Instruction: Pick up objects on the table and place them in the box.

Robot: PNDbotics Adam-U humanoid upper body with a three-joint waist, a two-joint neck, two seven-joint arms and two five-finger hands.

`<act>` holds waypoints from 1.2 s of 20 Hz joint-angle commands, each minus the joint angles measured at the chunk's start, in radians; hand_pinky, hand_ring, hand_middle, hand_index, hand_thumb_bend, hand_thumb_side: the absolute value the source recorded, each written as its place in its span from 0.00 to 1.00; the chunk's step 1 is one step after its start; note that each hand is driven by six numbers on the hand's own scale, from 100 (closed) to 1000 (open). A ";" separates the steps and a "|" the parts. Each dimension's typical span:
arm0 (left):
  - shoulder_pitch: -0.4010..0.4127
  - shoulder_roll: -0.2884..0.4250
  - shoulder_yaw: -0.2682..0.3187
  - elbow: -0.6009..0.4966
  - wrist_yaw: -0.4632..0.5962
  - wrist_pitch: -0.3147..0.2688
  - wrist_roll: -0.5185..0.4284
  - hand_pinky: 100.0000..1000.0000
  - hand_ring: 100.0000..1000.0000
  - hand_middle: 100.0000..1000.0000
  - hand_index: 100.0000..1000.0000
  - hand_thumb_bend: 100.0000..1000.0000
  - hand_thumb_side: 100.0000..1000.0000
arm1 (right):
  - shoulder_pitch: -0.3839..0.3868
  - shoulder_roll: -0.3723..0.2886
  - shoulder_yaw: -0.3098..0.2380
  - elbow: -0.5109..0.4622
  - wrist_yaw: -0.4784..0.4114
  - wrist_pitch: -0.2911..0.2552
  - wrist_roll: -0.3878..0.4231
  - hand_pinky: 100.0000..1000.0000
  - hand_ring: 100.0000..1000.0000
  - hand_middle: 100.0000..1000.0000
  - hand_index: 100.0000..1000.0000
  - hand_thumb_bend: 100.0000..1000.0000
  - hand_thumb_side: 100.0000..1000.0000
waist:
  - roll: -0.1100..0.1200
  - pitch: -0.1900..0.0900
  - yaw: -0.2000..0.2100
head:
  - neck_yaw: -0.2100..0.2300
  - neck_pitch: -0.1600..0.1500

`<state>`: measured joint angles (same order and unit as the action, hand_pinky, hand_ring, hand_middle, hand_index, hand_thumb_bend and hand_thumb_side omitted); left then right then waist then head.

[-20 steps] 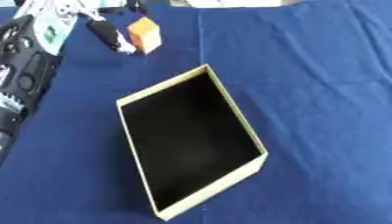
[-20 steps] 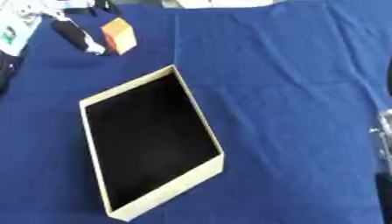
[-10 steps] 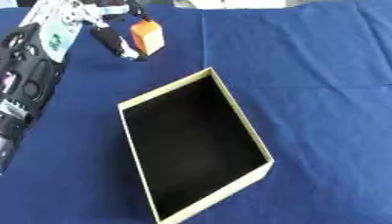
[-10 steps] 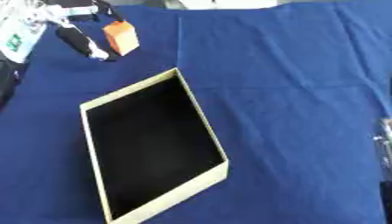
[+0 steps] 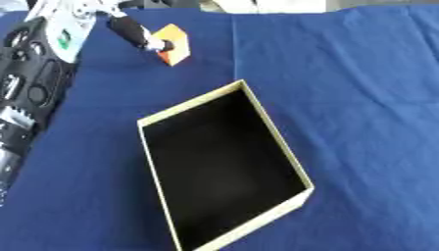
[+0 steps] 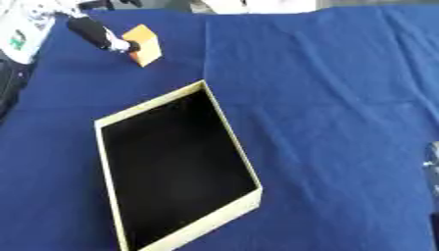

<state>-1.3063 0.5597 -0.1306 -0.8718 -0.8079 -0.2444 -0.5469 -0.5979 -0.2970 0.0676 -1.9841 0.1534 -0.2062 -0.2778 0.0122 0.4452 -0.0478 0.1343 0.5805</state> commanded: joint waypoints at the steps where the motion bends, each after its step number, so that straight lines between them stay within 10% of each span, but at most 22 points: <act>1: -0.028 0.037 0.012 -0.026 0.007 0.014 0.000 0.80 0.92 0.85 0.90 0.42 0.34 | -0.009 -0.020 -0.006 -0.016 -0.008 -0.001 0.002 0.74 0.72 0.46 0.69 0.00 0.78 | 0.000 -0.027 0.001 | 0.006 0.003; 24: -0.031 0.010 0.039 -0.007 0.010 0.054 0.045 0.81 0.94 0.87 0.90 0.55 0.40 | -0.036 -0.019 0.000 -0.016 -0.029 -0.008 0.016 0.74 0.72 0.45 0.69 0.00 0.80 | 0.014 0.035 -0.034 | 0.053 -0.074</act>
<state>-1.3102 0.5533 -0.1023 -0.8704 -0.7907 -0.1937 -0.5143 -0.6209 -0.2973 0.0683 -1.9841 0.1313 -0.2112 -0.2652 0.0286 0.5063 -0.0834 0.1827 0.5241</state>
